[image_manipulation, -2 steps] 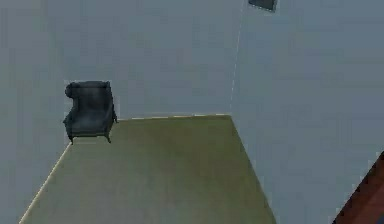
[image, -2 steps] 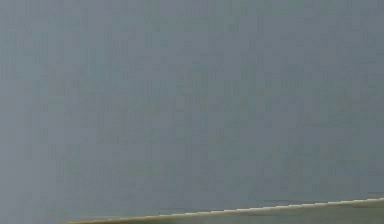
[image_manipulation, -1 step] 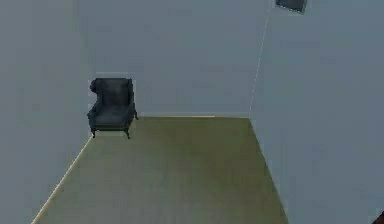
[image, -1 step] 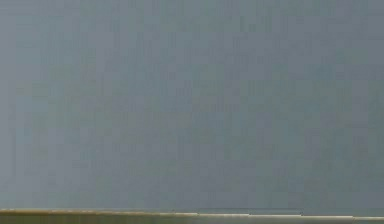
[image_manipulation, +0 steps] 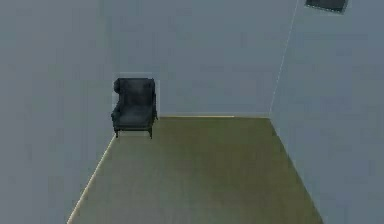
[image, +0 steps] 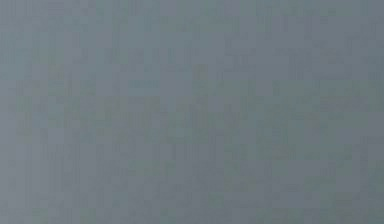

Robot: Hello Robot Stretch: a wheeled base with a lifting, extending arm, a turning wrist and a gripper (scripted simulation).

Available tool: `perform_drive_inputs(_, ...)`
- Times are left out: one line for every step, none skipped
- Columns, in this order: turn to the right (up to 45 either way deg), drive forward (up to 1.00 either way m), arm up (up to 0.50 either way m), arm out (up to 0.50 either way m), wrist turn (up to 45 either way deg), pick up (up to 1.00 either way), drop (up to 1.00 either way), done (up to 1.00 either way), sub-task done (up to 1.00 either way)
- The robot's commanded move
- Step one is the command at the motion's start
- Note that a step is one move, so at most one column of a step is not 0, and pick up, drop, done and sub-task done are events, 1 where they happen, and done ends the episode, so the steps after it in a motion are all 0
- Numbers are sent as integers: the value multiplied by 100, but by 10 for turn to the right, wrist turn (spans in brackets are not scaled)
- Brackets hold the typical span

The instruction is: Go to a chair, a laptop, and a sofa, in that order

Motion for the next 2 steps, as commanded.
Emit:
perform_drive_inputs(-390,0,0,0,0,0,0,0,0)
perform_drive_inputs(0,5,0,0,0,0,0,0,0)
